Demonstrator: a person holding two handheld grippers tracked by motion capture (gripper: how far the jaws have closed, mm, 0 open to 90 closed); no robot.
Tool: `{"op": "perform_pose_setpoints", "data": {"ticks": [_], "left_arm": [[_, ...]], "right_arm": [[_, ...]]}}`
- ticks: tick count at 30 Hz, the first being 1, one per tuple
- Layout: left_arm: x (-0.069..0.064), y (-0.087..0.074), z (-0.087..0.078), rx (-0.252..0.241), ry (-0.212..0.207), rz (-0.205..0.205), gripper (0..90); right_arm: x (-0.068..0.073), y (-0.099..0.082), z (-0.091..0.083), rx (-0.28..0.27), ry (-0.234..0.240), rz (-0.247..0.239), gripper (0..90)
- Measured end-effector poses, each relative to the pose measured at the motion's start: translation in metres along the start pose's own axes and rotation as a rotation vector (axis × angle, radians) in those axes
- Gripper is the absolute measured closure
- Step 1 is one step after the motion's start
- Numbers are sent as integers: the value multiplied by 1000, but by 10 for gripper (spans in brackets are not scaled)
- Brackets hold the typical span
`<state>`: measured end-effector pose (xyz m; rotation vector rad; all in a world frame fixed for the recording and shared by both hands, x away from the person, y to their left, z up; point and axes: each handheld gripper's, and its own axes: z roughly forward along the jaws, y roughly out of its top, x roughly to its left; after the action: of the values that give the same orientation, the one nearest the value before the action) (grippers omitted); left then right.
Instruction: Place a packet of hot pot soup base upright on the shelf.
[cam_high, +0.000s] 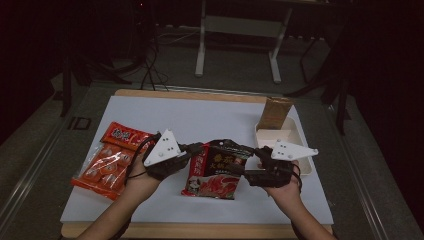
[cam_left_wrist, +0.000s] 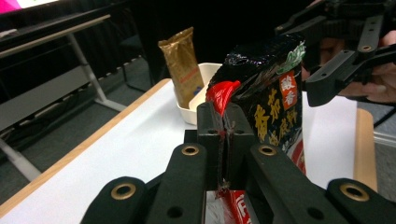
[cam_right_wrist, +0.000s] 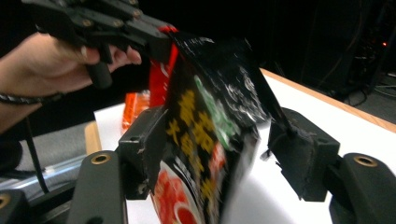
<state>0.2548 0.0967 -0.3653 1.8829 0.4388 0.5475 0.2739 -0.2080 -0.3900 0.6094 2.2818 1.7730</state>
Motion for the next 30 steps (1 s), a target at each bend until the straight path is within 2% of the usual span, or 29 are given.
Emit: {"op": "perform_pose_setpoints", "data": {"ticks": [2, 3, 5, 8, 12, 17, 21, 23, 24, 27, 28, 29, 30], "left_arm": [[-1, 1, 1, -4, 5, -1, 887], [-1, 1, 1, -3, -4, -1, 887], [0, 1, 1, -6, -3, -7, 887], [0, 1, 1, 5, -7, -6, 886], [3, -1, 2, 0, -35, -32, 886], [5, -3, 1, -2, -53, -37, 882], [9, -5, 1, -30, -94, -56, 871], [10, -5, 1, -36, -98, -51, 863], [11, -5, 1, -43, -110, -71, 863], [14, -5, 1, -64, -125, -91, 798], [15, -5, 0, -66, -134, -106, 728], [16, -5, 0, -84, -142, -122, 697], [16, -4, -1, -94, -125, -123, 665]], "right_arm": [[0, 1, 0, -8, 1, 0, 485], [0, 2, 0, -5, 3, 0, 552], [-1, 3, -1, 10, -21, -25, 683], [-4, 4, -2, 25, -3, -33, 737], [-4, 7, -3, 28, -9, -46, 764], [-6, 9, -4, 33, 7, -33, 781], [-5, 12, -6, 24, 12, -23, 785], [-5, 13, -7, 22, 11, -25, 785], [-5, 14, -7, 20, 9, -27, 786], [-4, 16, -9, 16, 5, -27, 787], [-5, 17, -9, 15, 2, -29, 788], [-5, 18, -10, 14, -1, -32, 788], [-5, 19, -11, 8, -5, -35, 787]]}}
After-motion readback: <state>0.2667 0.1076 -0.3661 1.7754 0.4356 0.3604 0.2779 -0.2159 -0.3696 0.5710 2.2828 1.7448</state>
